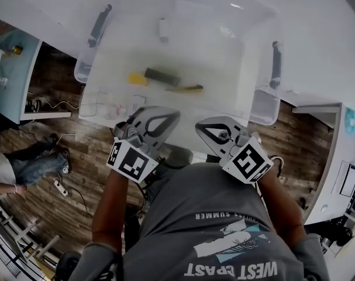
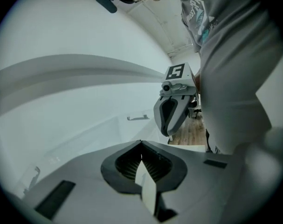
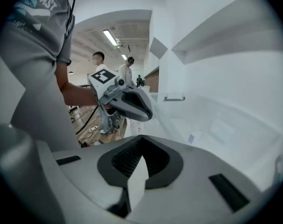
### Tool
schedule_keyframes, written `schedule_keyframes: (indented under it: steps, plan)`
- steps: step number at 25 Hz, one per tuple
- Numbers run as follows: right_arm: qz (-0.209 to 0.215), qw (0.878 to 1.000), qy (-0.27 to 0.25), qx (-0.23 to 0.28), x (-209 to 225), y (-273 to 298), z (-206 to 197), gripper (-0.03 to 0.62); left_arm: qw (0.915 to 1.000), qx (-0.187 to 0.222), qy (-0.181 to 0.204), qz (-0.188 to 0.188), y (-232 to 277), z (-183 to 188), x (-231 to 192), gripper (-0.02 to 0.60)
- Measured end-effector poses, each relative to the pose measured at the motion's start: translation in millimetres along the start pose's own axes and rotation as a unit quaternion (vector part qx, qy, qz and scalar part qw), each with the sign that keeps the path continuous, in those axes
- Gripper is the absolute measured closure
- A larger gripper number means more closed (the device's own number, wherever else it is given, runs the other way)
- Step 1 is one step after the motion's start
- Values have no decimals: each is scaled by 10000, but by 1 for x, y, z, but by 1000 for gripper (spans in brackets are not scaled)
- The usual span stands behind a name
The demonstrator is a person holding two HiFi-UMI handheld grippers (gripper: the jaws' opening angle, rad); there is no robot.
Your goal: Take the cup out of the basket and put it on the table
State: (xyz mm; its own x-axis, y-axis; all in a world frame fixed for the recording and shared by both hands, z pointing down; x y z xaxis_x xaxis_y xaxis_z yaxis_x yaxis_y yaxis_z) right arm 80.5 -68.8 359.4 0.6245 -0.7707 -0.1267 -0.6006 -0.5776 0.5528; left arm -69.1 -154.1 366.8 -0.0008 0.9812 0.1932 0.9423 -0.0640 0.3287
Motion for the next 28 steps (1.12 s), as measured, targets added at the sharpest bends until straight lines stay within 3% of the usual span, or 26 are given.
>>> schedule_keyframes:
  steps: [5,11,20,28]
  plan:
    - [-379,9977,-451,320,2,-19,44,582,9990,316,295,64,-14,27,-5,571]
    - [-793,9942,-667,304,-6,-41,70,583,9972,564,452,194,-32,47,-7,571]
    - [-1012,9916,-647,477,-27,-70,79,583,9946,761,491,511,-52,68,1,571]
    - [-1173,9874,-795,702,-40,-116,68,583,9968,659,280,358,-41,94,43,571]
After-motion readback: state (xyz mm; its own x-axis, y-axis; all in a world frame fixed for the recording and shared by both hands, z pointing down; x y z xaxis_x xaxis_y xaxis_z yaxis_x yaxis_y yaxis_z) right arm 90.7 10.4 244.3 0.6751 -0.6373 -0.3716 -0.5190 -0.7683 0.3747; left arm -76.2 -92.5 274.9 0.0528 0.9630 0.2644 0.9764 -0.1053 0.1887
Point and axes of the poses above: the fingertips, and each gripper's own axes: y forward along the fingers, x to its right, z out of its top, the point moved 9 cm from there along -y, backward along the fingers, and after that the axes turned 6 degrees about -y, right-handed, at the moved point
